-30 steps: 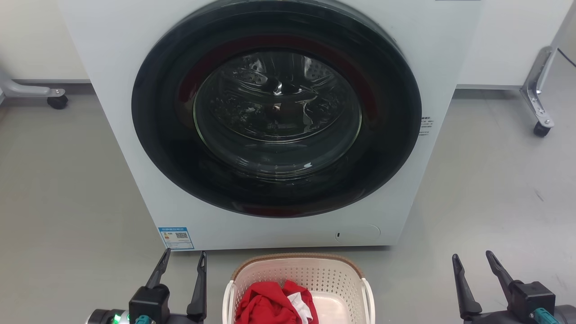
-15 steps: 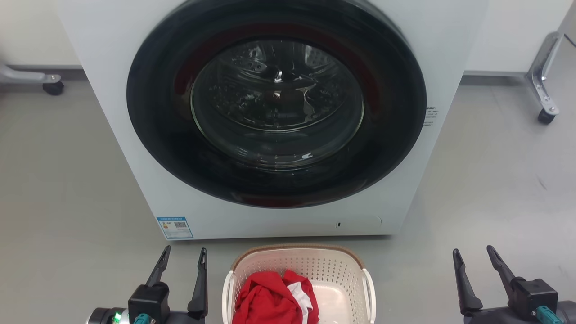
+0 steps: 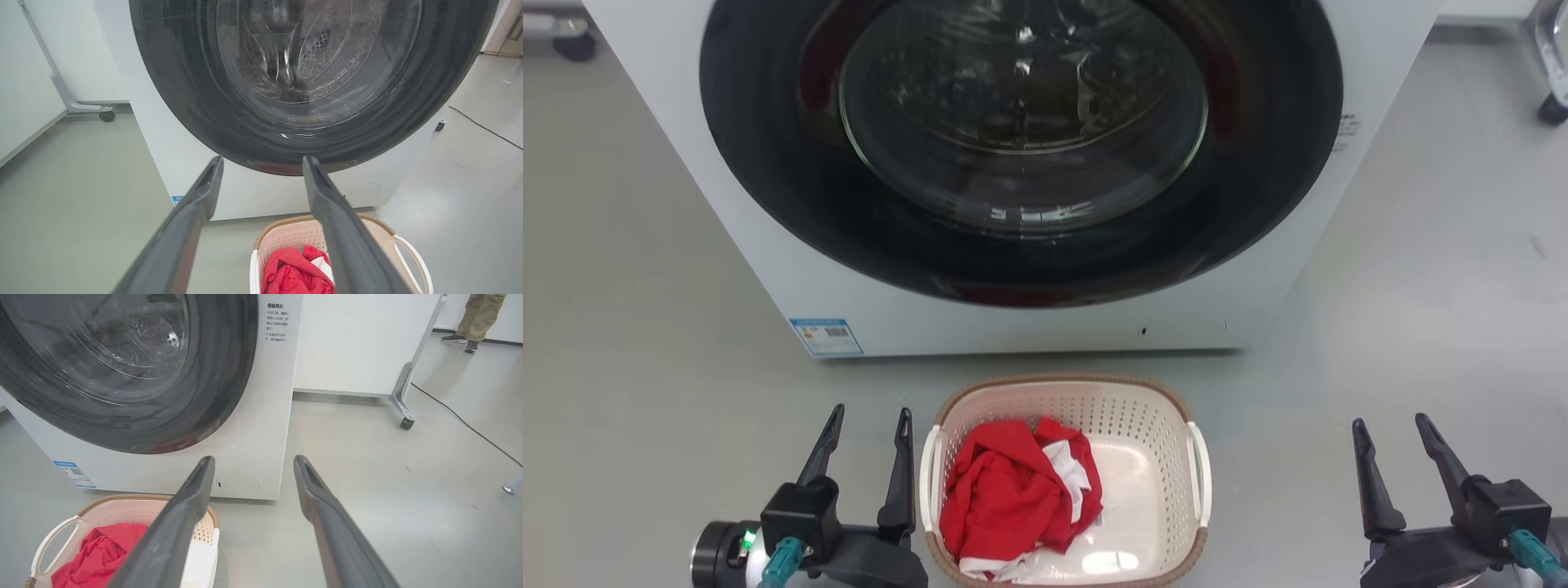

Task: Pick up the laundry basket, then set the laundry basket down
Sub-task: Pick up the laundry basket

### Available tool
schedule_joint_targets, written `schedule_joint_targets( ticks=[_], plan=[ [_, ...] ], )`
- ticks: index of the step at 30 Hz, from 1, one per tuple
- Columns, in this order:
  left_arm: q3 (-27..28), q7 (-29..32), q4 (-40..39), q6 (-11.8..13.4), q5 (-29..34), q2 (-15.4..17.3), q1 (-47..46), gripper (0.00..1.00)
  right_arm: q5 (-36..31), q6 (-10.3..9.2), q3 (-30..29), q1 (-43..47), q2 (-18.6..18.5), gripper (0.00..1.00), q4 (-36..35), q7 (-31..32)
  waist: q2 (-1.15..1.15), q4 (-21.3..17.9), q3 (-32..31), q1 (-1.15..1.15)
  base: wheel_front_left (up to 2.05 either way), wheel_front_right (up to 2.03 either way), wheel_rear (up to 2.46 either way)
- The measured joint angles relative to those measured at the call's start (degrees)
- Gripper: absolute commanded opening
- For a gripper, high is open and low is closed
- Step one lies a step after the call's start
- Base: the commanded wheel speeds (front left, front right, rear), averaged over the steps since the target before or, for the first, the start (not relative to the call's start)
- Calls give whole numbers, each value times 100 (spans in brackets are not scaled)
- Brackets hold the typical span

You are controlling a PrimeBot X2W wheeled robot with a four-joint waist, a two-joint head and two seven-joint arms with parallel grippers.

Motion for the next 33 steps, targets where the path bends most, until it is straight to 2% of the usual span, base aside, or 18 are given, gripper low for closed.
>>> schedule_joint_targets(
  ticks=[33],
  plan=[
    [133, -1, 209, -52, -91, -209, -1583, 100, -146, 53, -71, -1388, 183, 100, -122, -21, 0, -15, 2771, 0, 0, 0, 0]
  ],
)
